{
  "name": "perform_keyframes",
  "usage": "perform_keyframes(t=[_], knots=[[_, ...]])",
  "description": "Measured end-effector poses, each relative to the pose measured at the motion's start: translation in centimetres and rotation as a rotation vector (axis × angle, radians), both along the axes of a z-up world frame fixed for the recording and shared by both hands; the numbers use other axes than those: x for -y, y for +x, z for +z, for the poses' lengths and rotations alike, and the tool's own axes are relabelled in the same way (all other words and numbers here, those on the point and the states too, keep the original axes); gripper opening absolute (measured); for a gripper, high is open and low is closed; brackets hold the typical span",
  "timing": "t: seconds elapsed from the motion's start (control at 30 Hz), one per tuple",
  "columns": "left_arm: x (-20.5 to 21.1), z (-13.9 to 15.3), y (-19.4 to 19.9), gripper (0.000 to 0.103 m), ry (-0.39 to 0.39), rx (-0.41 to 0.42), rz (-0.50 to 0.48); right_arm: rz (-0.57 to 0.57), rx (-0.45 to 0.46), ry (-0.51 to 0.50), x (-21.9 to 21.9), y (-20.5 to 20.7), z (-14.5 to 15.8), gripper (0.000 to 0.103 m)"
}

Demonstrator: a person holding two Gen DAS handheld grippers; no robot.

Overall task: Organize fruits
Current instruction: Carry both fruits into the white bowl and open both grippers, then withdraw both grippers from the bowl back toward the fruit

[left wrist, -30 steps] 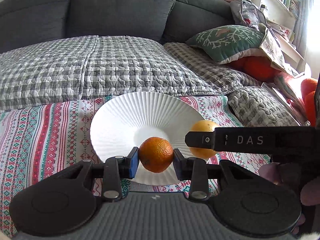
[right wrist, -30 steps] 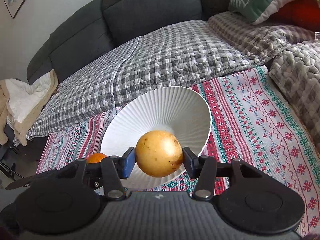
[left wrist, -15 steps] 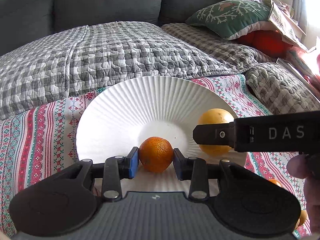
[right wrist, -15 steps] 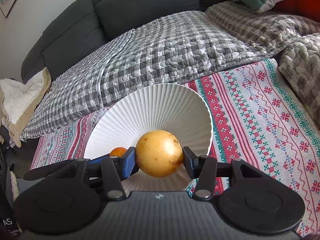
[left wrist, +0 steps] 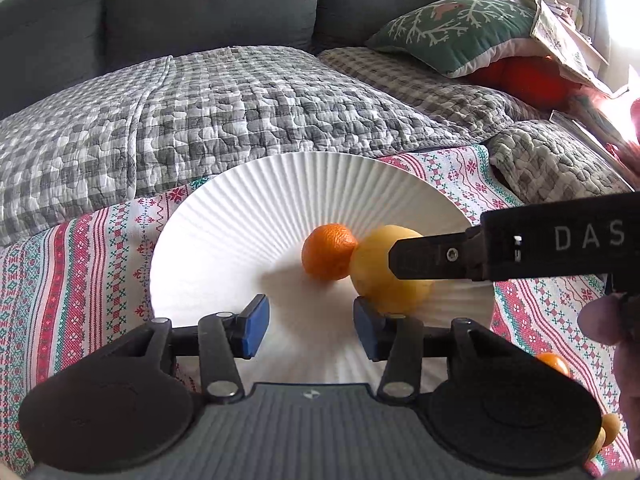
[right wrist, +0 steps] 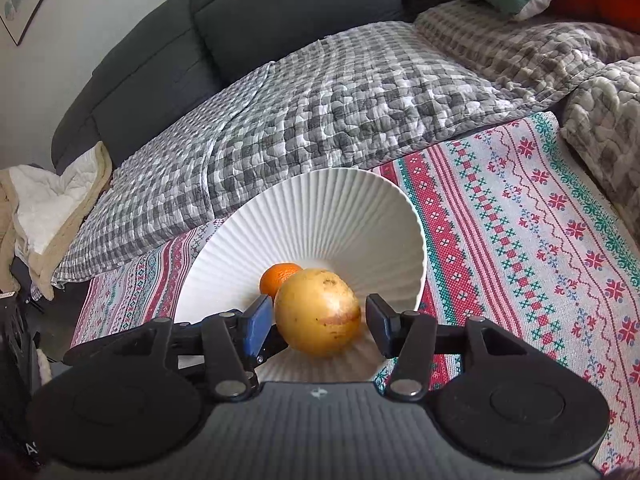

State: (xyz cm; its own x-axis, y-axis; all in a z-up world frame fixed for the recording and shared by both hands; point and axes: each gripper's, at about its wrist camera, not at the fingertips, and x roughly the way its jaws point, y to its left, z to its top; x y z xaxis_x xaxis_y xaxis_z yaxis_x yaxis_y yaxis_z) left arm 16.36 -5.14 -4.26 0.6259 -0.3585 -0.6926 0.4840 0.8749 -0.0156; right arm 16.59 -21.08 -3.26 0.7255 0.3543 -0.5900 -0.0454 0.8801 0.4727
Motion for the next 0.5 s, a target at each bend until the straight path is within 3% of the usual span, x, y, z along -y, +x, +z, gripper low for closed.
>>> perform_keyframes(t=[0.37, 0.5], knots=[[-1.2, 1.2, -1.9, 0.072, -0.006, -0.003, 0.003, -0.012, -0.002, -0.020, -0.1, -1.5, 1.8, 0.069], [-2.3, 2.1, -3.4, 0.081, -0.007, -0.009, 0.026, -0.017, 0.010, -0.041, -0.3, -3.2, 3.0, 0.086]])
